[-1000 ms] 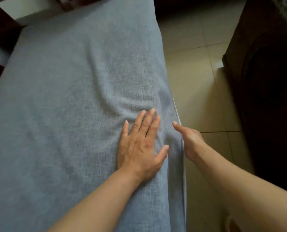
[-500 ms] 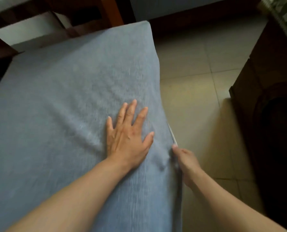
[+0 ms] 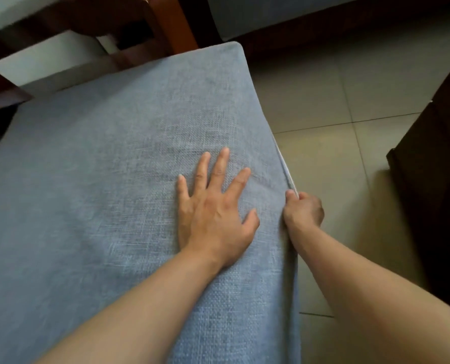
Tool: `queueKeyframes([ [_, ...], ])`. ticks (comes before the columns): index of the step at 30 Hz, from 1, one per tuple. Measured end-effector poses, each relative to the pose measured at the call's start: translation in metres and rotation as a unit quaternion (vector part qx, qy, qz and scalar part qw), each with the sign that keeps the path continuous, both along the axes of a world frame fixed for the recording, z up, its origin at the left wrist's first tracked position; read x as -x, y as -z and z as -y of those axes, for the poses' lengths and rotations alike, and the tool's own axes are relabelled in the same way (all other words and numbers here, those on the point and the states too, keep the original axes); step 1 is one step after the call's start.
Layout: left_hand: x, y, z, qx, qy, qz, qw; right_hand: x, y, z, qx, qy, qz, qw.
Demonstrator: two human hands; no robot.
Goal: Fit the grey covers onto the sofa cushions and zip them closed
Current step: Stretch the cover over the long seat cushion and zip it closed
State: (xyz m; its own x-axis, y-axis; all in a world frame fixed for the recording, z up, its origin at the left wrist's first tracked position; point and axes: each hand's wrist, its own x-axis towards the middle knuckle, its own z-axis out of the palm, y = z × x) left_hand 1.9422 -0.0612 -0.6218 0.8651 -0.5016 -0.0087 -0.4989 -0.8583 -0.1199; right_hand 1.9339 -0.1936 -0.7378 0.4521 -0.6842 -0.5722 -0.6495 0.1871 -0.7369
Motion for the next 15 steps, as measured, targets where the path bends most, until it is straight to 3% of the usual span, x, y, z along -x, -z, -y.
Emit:
queueKeyframes([
  [3, -0.001, -0.005, 0.000, -0.003, -0.003, -0.015, 1.000, 0.027, 0.003, -0.024, -0.131, -0.019, 0.014, 0.991],
  [5, -0.004, -0.010, 0.002, 0.003, -0.005, -0.036, 0.999, 0.065, -0.001, -0.044, -0.258, -0.040, 0.028, 0.965],
  [7, 0.004, -0.017, -0.004, 0.005, -0.004, -0.068, 0.998, 0.103, -0.003, -0.063, -0.319, -0.068, 0.025, 0.945],
  [9, 0.025, -0.019, -0.018, -0.004, 0.011, -0.078, 0.997, 0.131, -0.001, -0.080, -0.305, -0.107, 0.024, 0.946],
  [13, 0.094, -0.016, -0.062, 0.012, 0.015, -0.062, 0.998, 0.155, 0.002, -0.089, -0.104, -0.130, -0.055, 0.984],
  [15, 0.114, -0.015, -0.070, 0.004, 0.005, -0.066, 0.998, 0.155, -0.004, -0.085, -0.094, -0.114, -0.061, 0.987],
])
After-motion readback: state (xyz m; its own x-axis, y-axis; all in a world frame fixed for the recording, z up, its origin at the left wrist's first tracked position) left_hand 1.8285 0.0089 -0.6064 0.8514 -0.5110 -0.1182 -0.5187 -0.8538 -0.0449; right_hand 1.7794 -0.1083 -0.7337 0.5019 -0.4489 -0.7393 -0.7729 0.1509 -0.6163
